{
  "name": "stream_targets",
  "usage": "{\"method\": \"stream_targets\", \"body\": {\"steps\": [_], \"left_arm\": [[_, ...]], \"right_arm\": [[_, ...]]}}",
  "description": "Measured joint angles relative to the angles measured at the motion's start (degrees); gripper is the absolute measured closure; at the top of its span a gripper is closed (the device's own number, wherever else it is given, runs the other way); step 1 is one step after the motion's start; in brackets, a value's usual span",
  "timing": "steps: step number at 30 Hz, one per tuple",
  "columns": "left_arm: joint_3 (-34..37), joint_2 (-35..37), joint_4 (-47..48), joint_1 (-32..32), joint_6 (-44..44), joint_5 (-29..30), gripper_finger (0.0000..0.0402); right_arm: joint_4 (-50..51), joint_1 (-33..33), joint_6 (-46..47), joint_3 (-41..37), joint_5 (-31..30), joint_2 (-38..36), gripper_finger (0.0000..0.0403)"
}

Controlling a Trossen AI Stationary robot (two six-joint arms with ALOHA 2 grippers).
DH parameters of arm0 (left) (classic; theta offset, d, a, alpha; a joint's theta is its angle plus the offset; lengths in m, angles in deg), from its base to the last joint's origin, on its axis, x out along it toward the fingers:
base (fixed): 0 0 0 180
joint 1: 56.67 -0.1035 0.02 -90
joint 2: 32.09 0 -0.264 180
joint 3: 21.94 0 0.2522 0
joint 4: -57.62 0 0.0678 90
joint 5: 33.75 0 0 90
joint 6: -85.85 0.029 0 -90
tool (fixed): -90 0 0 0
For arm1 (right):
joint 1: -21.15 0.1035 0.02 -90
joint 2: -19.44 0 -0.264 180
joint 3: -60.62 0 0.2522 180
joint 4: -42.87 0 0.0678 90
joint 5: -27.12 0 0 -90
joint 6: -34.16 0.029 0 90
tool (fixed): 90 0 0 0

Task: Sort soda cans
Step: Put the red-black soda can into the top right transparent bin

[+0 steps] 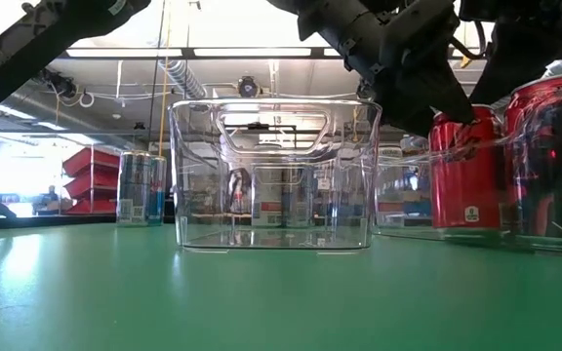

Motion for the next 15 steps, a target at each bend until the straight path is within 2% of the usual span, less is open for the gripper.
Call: {"method": "stream_targets", "body": {"steps": [7, 15], "left_arm": [[-0.4, 0.3, 0.1, -0.3, 2.5, 1.3, 0.0073], [-0.4, 1.1, 1.5, -2.1, 4.2, -1.9, 0.0096]], "right_arm": [[-0.8, 0.0, -0.7, 0.0, -0.2, -0.6, 0.0401], [-0.8, -0.5, -1.9, 0.0, -0.8, -5.7, 0.0373]]}}
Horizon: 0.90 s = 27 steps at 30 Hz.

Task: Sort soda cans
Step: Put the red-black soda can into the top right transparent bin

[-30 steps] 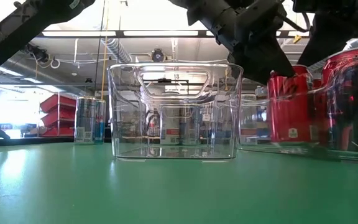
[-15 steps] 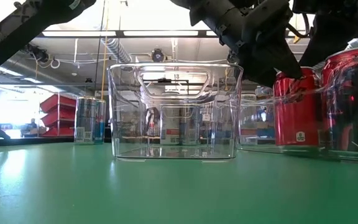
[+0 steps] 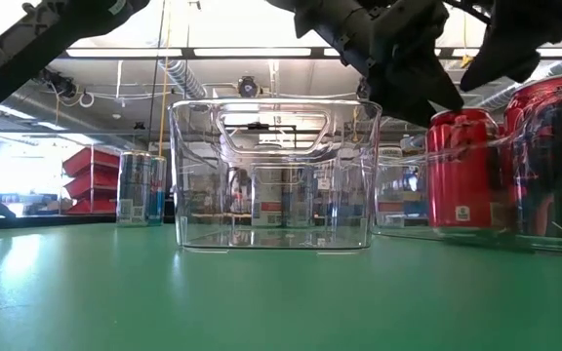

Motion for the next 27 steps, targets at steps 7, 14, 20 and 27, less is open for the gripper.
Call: {"method": "stream_targets", "body": {"steps": [7, 14, 20, 27], "left_arm": [[0.0, 0.0, 0.0, -1.3, 0.6, -0.1, 0.0164], [0.1, 0.1, -0.7, -2.4, 0.0, -2.1, 0.0228], [0.1, 0.1, -0.9, -1.0, 0.0, -2.3, 0.0244], [0.1, -0.1, -0.9, 0.8, 0.0, -1.4, 0.0245]], "right_arm": [[0.6, -3.1, -3.8, 0.0, -1.0, -5.6, 0.0350], [1.0, -7.0, -5.7, 0.0, 0.0, -6.3, 0.0345], [0.6, -7.1, -5.6, 0.1, 1.9, -4.3, 0.0345], [-0.1, -5.3, -4.4, 0.1, 2.5, -3.3, 0.0347]]}}
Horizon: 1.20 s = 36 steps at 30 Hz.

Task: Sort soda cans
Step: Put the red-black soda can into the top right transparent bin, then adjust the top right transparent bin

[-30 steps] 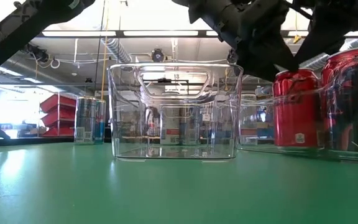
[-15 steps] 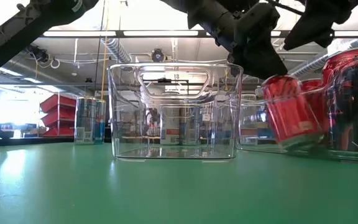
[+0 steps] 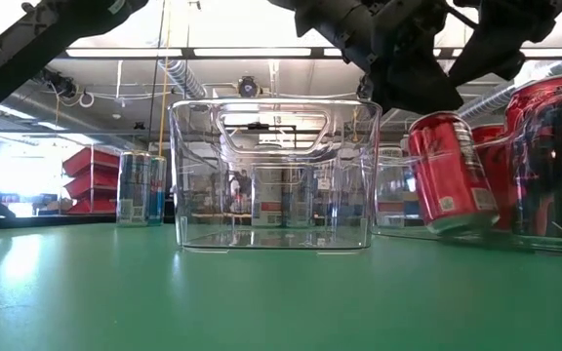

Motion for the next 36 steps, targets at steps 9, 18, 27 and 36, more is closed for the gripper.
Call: {"method": "stream_targets", "body": {"steps": [9, 18, 27, 36], "left_arm": [[0.0, -0.1, 0.7, 0.8, -2.6, 0.1, 0.0245], [-2.7, -0.1, 4.4, 0.8, -4.1, 0.8, 0.0222], [-4.6, -0.1, 6.8, 1.0, -2.9, 0.8, 0.0137], [-4.6, 1.0, 9.7, 0.4, 0.7, 6.4, 0.0146]], "right_arm": [[-0.4, 2.3, 1.7, 0.0, 0.1, 0.0, 0.0346], [-0.8, 2.5, 1.7, 0.0, 0.1, -0.1, 0.0343], [-0.4, 2.5, 0.4, 1.6, 0.1, -0.1, 0.0343], [1.9, 1.7, -0.4, 2.1, 0.0, -0.1, 0.0343]]}}
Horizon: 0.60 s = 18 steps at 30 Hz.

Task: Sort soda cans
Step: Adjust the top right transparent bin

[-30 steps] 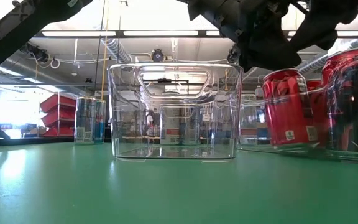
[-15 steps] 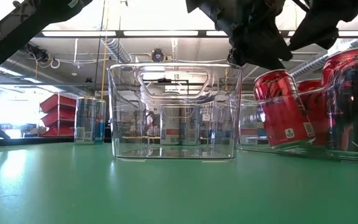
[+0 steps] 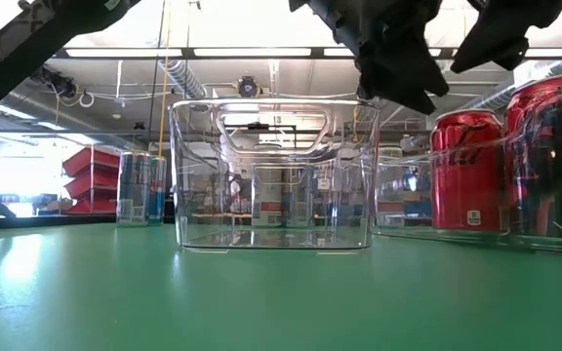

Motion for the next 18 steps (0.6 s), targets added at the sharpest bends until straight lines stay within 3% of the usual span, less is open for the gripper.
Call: {"method": "stream_targets", "body": {"steps": [5, 11, 18], "left_arm": [[0.0, 0.4, 3.7, -2.1, 1.9, 0.3, 0.0248], [0.0, 0.4, 3.0, -5.0, 1.3, -3.5, 0.0381], [0.0, 0.4, -1.0, -7.7, 1.1, -4.3, 0.0391]], "right_arm": [[0.4, -3.3, -2.3, 0.0, -0.3, 0.0, 0.0362], [4.1, -11.4, -4.3, 0.0, -0.3, 0.0, 0.0400], [4.7, -22.0, -10.2, 0.0, 4.9, 0.6, 0.0402]]}}
